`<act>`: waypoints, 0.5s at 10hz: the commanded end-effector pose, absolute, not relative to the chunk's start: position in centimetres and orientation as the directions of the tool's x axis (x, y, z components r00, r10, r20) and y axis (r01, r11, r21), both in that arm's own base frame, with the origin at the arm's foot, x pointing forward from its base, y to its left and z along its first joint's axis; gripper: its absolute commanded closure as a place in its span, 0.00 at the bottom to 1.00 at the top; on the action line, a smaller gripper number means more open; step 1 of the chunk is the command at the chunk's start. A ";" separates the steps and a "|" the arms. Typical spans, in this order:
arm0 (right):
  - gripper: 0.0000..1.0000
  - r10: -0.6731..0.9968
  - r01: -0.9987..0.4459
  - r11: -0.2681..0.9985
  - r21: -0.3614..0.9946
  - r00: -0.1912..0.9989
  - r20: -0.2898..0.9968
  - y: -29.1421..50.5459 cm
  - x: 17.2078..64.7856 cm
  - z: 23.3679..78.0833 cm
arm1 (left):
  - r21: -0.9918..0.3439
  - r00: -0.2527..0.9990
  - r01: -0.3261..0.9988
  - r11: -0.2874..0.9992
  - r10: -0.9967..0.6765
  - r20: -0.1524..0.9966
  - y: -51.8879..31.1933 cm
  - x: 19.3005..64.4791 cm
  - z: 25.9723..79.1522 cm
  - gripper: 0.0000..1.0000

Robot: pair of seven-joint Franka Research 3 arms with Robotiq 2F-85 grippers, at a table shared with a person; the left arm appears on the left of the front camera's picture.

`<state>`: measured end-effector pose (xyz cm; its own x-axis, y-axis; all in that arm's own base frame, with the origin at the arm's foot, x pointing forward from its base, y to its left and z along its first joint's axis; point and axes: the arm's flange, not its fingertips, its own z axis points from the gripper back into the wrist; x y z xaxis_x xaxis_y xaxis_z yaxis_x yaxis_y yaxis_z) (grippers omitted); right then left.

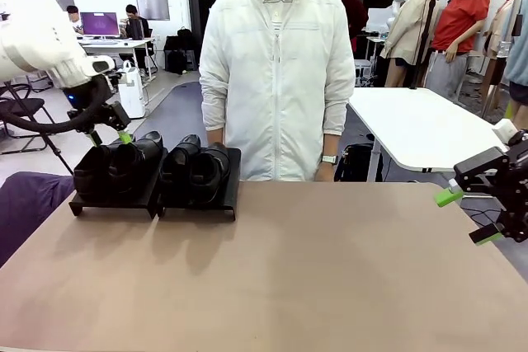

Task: Organize the shoes by placing them on the stand.
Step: Place the Shoe from the middle of the table onto the Shoes Stand.

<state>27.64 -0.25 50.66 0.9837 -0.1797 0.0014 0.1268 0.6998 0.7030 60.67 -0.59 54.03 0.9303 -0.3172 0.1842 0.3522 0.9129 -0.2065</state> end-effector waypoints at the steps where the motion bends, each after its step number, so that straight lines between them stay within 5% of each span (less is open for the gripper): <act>1: 0.00 -0.168 0.106 0.681 0.724 0.986 0.013 -0.2 27.8 51.0 | -0.337 0.863 0.496 0.800 -0.497 0.091 1.2 55.3 56.0 0.00; 3: 0.00 -0.168 0.106 0.681 0.724 0.986 0.013 -0.2 27.8 51.0 | -0.433 0.883 0.462 0.774 -0.447 0.143 3.5 49.9 57.3 0.00; 5: 0.00 -0.168 0.106 0.681 0.724 0.986 0.013 -0.2 27.8 51.0 | -0.509 0.884 0.433 0.744 -0.241 0.401 7.5 41.1 56.0 0.00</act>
